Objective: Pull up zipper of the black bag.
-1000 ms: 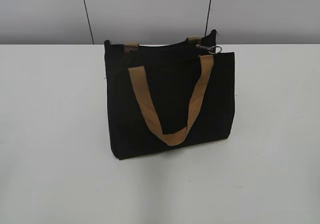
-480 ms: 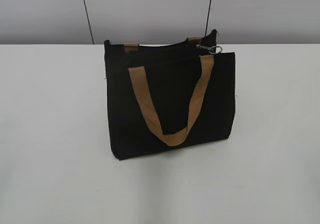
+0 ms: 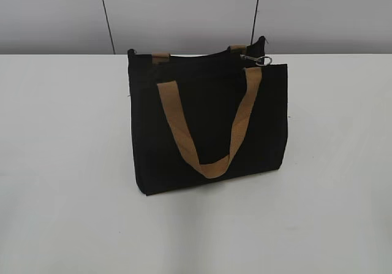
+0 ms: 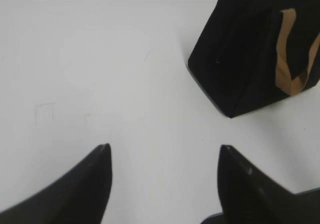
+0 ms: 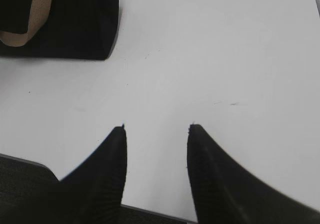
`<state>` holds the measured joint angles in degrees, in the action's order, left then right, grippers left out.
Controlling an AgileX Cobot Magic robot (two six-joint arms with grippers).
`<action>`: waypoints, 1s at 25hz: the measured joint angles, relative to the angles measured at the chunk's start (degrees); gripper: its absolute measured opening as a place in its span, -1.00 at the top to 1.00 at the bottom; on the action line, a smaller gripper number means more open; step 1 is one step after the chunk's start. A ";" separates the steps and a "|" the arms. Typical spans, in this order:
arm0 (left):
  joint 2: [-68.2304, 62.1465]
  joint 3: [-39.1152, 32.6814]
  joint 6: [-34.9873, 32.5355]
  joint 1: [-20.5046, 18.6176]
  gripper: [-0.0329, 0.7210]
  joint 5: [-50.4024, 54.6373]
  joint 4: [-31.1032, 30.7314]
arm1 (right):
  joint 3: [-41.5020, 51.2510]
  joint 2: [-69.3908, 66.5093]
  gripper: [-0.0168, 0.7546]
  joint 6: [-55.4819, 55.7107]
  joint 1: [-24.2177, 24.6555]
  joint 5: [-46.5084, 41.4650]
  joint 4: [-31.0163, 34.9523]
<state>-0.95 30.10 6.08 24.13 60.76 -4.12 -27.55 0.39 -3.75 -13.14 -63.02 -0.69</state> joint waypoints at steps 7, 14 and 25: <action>0.00 0.00 0.00 -0.07 -0.41 0.00 0.00 | 0.00 0.00 0.13 0.00 0.00 0.00 0.00; 0.00 0.00 0.00 -5.13 -0.41 0.00 0.00 | 0.00 0.00 0.13 0.00 3.53 0.02 0.00; 0.58 -0.05 -0.14 -18.42 -0.41 -0.06 0.00 | 0.00 0.00 0.13 0.00 11.05 0.02 0.00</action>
<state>-0.37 30.06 5.95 5.71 60.70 -4.12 -27.55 0.39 -3.75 -2.10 -62.99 -0.69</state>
